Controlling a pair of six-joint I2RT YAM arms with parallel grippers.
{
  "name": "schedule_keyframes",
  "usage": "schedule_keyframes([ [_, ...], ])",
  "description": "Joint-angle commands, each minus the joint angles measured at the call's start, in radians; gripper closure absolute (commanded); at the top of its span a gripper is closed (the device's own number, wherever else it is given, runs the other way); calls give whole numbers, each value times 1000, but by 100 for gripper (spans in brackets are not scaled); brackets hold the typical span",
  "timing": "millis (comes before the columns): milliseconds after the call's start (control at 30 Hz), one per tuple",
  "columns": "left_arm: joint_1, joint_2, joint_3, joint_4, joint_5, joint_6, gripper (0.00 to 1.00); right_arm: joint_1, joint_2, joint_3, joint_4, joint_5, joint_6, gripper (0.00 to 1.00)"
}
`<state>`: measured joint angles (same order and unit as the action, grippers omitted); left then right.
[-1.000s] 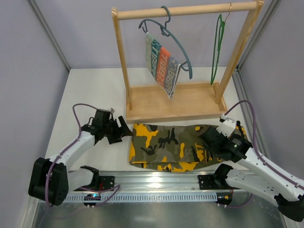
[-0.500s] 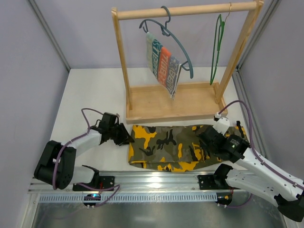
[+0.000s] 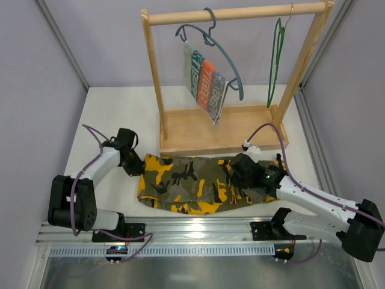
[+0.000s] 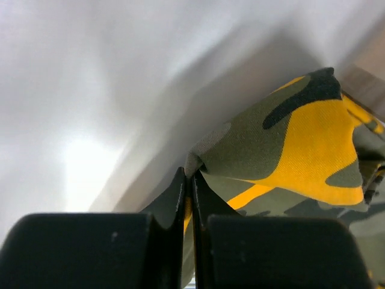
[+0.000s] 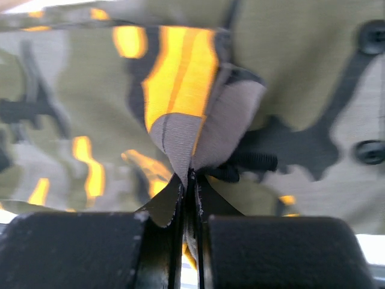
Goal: Place the trousers on the hanger
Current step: Fold the trousers
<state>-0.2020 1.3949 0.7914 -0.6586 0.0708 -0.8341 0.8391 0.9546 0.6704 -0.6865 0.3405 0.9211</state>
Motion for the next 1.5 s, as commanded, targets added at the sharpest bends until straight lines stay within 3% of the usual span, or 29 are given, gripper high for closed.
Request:
schedule_keyframes([
  [0,85,-65,45,-164,-244,33,100,53,87,7,148,-28,33,96],
  [67,117,-76,39,-182,-285,42,99,81,119,29,140,-6,51,96],
  [167,134,-70,42,-191,-290,76,80,103,150,6,169,-12,48,86],
  [200,136,-63,55,-196,-289,85,63,103,136,-12,200,-40,35,65],
  [233,136,-59,63,-197,-278,87,55,104,125,-31,255,-52,24,57],
  [333,136,-63,112,-214,-272,111,43,103,44,-103,332,-66,2,35],
  [433,136,-86,173,-226,-269,163,37,98,-58,-159,372,-60,-8,24],
  [633,136,-180,255,-214,-217,201,32,35,-97,-229,444,-87,-19,19],
  [967,136,-183,299,-179,-36,211,31,-141,-39,-242,604,-294,-194,18],
  [1200,136,-169,267,-141,-8,216,31,-204,-33,-288,680,-415,-300,24],
  [1467,136,-140,237,-96,-11,205,31,-207,-14,-242,639,-345,-399,27],
])
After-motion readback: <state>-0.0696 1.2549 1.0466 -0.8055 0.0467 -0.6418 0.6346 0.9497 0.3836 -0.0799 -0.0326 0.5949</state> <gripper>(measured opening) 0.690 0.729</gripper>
